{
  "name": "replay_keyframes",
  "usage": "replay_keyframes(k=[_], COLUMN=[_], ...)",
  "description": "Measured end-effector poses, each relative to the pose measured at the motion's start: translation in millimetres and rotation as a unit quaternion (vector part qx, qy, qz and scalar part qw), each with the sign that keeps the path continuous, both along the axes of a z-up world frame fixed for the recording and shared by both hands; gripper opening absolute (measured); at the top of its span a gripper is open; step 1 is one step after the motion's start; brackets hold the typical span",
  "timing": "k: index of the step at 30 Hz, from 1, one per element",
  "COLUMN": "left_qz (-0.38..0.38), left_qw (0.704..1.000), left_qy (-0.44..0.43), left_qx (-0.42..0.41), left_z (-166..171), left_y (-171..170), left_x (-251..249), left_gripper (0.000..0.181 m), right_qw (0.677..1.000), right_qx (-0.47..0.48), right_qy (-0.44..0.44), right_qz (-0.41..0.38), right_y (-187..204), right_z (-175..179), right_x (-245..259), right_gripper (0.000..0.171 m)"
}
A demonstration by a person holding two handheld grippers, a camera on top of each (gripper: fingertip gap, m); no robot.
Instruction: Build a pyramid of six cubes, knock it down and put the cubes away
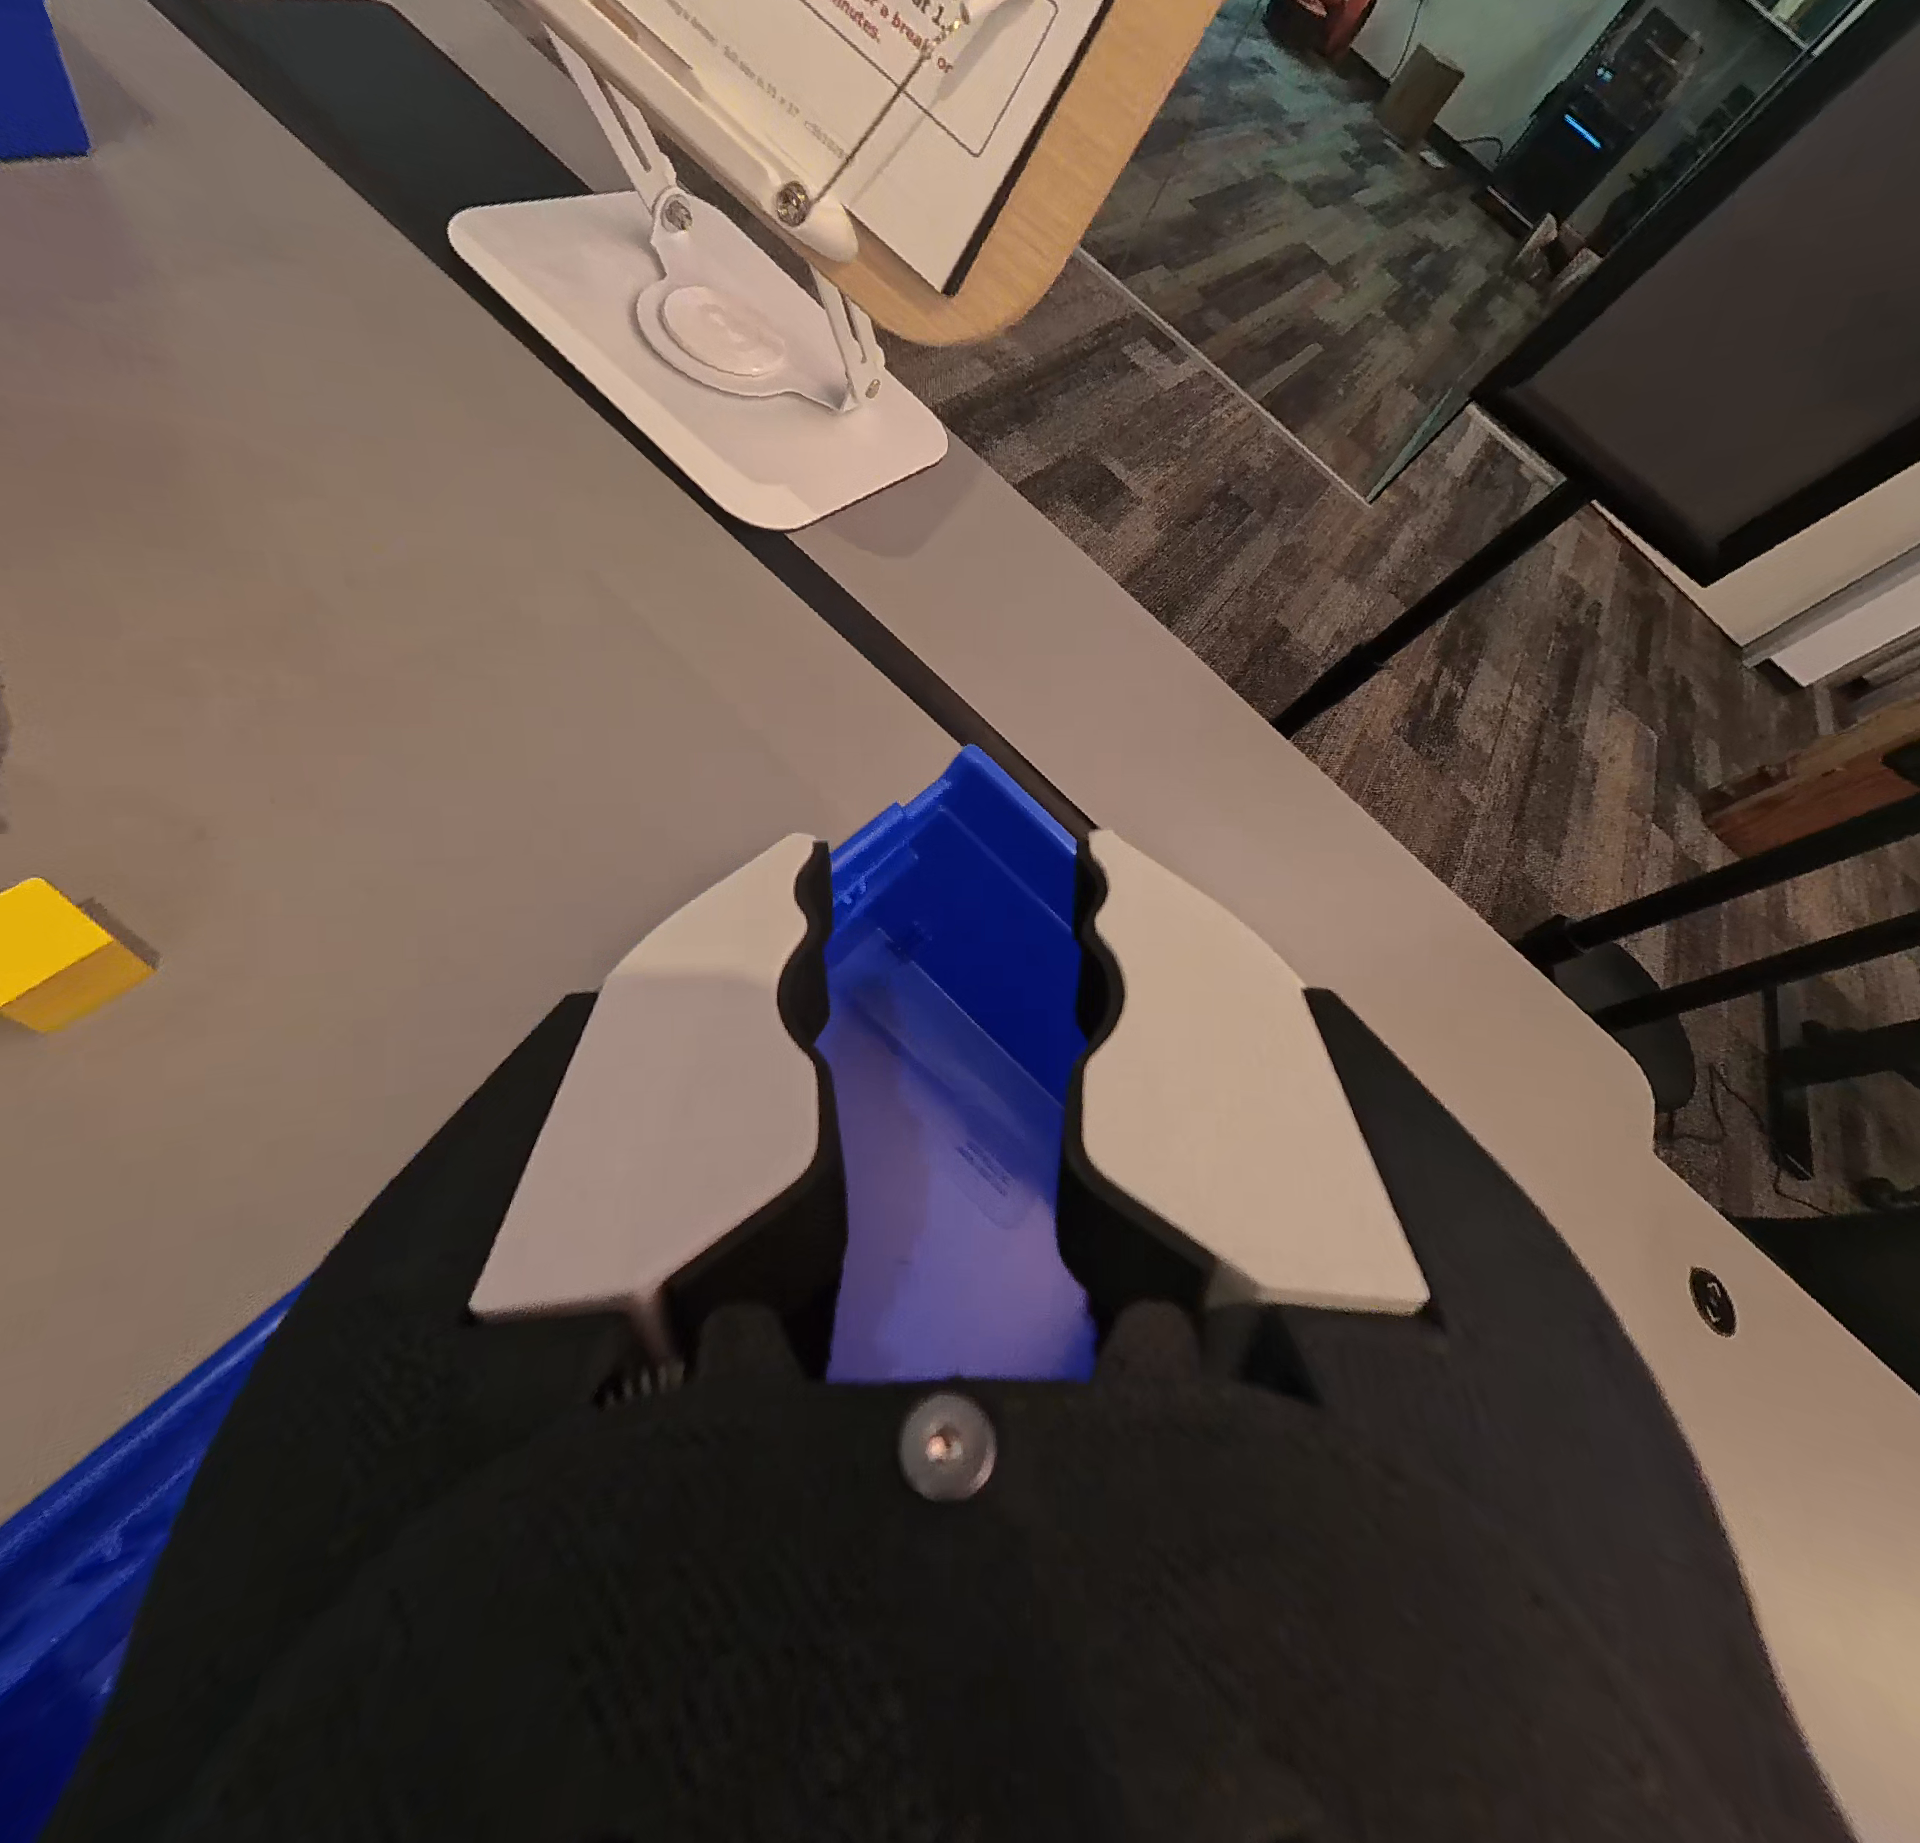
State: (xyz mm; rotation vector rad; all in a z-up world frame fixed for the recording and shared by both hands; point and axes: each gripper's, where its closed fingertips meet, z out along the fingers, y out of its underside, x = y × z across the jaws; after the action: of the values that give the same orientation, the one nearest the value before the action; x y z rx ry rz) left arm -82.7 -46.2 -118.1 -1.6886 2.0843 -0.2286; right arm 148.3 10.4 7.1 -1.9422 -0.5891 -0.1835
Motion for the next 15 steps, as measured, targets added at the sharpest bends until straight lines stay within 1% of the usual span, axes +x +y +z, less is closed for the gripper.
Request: replay_keyframes(k=[4, 8, 15], left_qz=[0.011, 0.004, 0.002], left_qw=[0.996, 0.998, 0.998], left_qy=[0.022, 0.033, 0.037], left_qx=[-0.085, -0.059, -0.05], left_z=[-27.6, -35.9, -36.1], left_y=[-6.4, 1.5, 2.8], left_x=[11.9, 14.4, 22.1], left_gripper=[0.028, 0.028, 0.028], right_qw=[1.0, 1.0, 1.0], right_qx=[0.004, 0.0, -0.007], right_qy=[0.01, 0.013, 0.016], right_qz=[0.008, 0.009, 0.009], right_y=[-0.5, -0.1, 0.5], right_z=[4.3, 2.5, -0.2], right_x=[-3.6, -2.4, 0.0], right_gripper=[0.045, 0.045, 0.045])
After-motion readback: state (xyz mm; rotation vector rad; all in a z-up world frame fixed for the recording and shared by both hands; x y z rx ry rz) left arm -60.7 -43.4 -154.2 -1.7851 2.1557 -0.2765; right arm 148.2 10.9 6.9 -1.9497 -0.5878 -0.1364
